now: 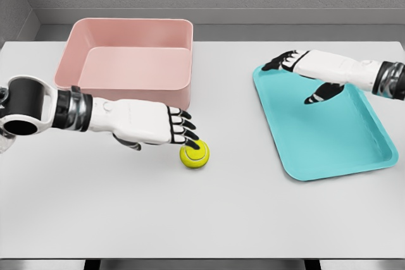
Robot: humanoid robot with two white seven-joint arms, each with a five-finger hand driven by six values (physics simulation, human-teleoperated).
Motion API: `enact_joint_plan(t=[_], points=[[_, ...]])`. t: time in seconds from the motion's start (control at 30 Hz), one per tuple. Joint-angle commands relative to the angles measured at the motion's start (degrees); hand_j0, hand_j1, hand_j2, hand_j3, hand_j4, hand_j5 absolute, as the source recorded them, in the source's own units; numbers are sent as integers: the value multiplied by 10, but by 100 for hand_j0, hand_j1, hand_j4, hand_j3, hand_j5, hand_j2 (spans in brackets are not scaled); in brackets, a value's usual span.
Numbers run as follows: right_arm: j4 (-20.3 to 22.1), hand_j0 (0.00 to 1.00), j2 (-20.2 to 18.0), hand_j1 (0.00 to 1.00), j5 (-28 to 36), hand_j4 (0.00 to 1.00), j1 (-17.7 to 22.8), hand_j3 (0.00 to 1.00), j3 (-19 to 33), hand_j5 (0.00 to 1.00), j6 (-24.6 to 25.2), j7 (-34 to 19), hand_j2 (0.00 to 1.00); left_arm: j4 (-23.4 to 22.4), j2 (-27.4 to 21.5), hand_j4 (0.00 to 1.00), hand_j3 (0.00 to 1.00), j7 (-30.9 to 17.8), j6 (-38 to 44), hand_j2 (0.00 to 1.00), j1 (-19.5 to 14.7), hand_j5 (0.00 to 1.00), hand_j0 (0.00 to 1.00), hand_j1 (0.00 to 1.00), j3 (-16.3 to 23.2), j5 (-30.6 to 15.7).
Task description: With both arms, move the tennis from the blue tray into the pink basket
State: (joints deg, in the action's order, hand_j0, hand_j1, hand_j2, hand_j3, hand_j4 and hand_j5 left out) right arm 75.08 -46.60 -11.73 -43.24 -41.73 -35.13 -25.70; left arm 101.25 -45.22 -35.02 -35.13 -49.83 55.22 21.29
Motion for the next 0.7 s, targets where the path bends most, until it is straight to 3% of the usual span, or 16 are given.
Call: enact_joint_plan(t=[0.0,0.17,0.43,0.5,0.67], points=[[-4,100,-2,100,4,100,0,100,4,100,1,3,100,0,31,100,100,0,1,100,0,100,100,100,1,-3],[-7,100,-2,100,4,100,4,100,4,100,1,3,100,0,56,100,100,0,1,100,-3,100,100,100,18,-8],[-35,100,-2,100,4,100,2,100,4,100,1,3,100,-6,45,100,100,0,1,100,-16,100,100,100,34,-112],[-35,100,-1,100,4,100,1,100,4,100,1,3,100,-30,46,100,100,0,1,100,-23,100,100,100,34,-115],[-36,100,0,100,4,100,3,100,4,100,1,3,100,-40,51,100,100,0,1,100,-26,100,100,100,44,-93]])
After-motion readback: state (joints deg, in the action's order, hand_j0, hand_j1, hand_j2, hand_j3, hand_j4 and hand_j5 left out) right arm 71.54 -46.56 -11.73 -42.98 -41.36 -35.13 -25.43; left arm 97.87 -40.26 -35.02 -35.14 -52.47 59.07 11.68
